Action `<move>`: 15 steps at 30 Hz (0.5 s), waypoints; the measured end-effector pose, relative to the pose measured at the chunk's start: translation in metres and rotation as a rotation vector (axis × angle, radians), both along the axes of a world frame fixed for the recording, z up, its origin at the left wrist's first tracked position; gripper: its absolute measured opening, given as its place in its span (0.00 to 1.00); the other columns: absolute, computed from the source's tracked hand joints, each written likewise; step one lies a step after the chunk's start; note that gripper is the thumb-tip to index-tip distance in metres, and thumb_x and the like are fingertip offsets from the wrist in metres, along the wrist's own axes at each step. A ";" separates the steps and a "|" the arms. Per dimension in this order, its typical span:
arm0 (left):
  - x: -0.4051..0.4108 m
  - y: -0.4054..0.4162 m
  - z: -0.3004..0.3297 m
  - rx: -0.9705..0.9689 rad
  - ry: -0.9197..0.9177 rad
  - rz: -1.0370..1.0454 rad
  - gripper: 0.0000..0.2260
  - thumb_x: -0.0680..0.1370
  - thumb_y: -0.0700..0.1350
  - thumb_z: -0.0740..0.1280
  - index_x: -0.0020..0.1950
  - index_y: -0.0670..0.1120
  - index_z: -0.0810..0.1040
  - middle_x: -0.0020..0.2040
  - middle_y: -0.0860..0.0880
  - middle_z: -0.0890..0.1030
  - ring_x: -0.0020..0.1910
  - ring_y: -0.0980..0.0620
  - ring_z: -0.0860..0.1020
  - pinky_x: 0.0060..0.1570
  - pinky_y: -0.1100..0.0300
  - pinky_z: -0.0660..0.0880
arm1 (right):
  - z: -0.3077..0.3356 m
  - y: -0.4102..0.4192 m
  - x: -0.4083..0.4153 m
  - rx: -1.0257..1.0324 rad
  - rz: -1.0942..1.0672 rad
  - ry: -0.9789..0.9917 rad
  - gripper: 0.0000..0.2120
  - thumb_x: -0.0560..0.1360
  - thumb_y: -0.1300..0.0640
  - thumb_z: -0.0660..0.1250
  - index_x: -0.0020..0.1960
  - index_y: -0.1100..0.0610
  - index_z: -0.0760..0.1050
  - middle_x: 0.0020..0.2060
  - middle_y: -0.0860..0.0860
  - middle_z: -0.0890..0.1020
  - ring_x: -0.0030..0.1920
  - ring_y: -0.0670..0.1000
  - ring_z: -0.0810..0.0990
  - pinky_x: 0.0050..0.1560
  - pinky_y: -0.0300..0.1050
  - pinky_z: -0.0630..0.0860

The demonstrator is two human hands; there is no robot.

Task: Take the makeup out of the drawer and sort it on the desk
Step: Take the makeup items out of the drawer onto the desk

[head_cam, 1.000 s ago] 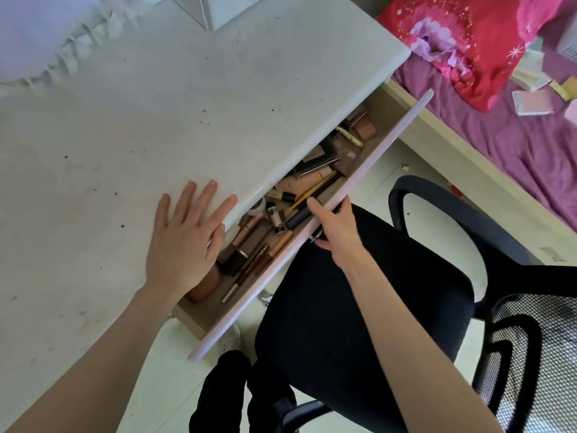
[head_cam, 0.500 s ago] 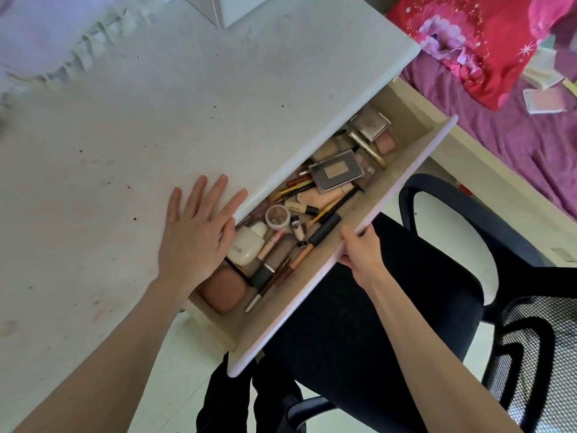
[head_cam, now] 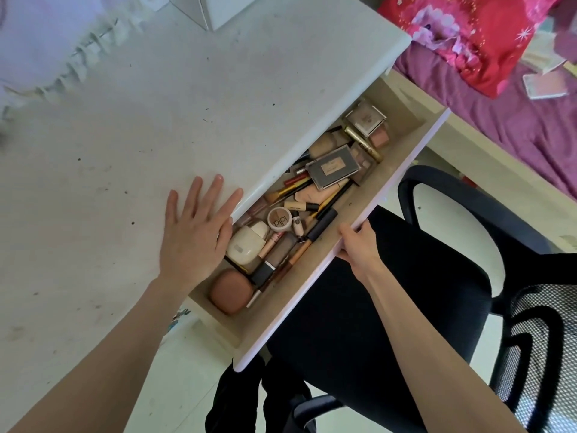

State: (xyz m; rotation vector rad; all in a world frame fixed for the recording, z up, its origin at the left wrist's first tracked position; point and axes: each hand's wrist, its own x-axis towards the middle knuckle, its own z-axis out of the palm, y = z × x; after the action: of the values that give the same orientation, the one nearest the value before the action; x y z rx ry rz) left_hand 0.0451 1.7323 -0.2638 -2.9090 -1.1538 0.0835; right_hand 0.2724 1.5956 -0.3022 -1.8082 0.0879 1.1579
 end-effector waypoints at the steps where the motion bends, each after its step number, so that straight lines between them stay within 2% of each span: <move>1: 0.001 0.001 0.000 0.001 -0.003 0.001 0.22 0.79 0.51 0.45 0.73 0.52 0.61 0.74 0.44 0.63 0.72 0.39 0.59 0.68 0.37 0.54 | 0.001 0.000 0.000 0.009 0.000 -0.003 0.20 0.76 0.63 0.62 0.67 0.58 0.65 0.53 0.56 0.76 0.52 0.53 0.77 0.41 0.43 0.78; 5: 0.000 0.003 -0.001 0.002 -0.019 -0.004 0.22 0.80 0.51 0.44 0.73 0.52 0.62 0.73 0.44 0.63 0.72 0.38 0.60 0.67 0.37 0.54 | 0.001 0.000 0.000 0.018 0.017 -0.005 0.22 0.76 0.63 0.62 0.69 0.57 0.64 0.57 0.56 0.76 0.55 0.53 0.77 0.44 0.45 0.79; 9: 0.000 0.000 -0.002 -0.012 -0.044 0.002 0.22 0.80 0.50 0.46 0.73 0.51 0.62 0.73 0.43 0.63 0.72 0.38 0.60 0.68 0.37 0.54 | 0.010 -0.004 -0.016 -0.057 0.066 -0.142 0.22 0.76 0.61 0.62 0.69 0.57 0.63 0.57 0.54 0.76 0.57 0.51 0.76 0.60 0.53 0.75; 11: -0.001 -0.007 -0.002 -0.021 -0.061 0.025 0.22 0.79 0.49 0.47 0.73 0.50 0.60 0.73 0.43 0.63 0.72 0.39 0.59 0.68 0.38 0.54 | 0.022 -0.014 -0.031 -0.027 0.127 -0.248 0.19 0.77 0.61 0.61 0.67 0.56 0.66 0.53 0.52 0.79 0.53 0.47 0.78 0.58 0.47 0.76; 12: -0.001 -0.014 -0.003 -0.020 -0.074 0.046 0.22 0.79 0.48 0.48 0.74 0.48 0.59 0.74 0.43 0.62 0.73 0.39 0.59 0.69 0.39 0.55 | 0.028 -0.021 -0.040 0.015 0.152 -0.298 0.17 0.78 0.61 0.60 0.66 0.55 0.68 0.52 0.50 0.80 0.51 0.43 0.79 0.55 0.40 0.77; 13: -0.002 -0.024 -0.002 -0.024 -0.098 0.072 0.22 0.79 0.47 0.48 0.74 0.47 0.58 0.74 0.43 0.61 0.73 0.40 0.58 0.70 0.39 0.55 | 0.035 -0.029 -0.050 0.051 0.187 -0.360 0.16 0.78 0.62 0.60 0.65 0.53 0.70 0.52 0.46 0.80 0.52 0.40 0.78 0.52 0.33 0.75; 15: -0.004 -0.050 -0.003 -0.079 -0.177 0.095 0.23 0.79 0.46 0.49 0.74 0.45 0.57 0.74 0.43 0.62 0.73 0.42 0.58 0.71 0.41 0.55 | 0.039 -0.046 -0.066 0.079 0.292 -0.640 0.17 0.77 0.64 0.61 0.65 0.54 0.71 0.59 0.42 0.75 0.59 0.36 0.71 0.56 0.26 0.68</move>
State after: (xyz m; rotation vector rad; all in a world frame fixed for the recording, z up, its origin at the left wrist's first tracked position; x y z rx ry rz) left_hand 0.0416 1.6820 -0.2672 -2.9799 -1.3431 -0.1331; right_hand 0.2065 1.5495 -0.2629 -2.0797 -0.6009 0.7072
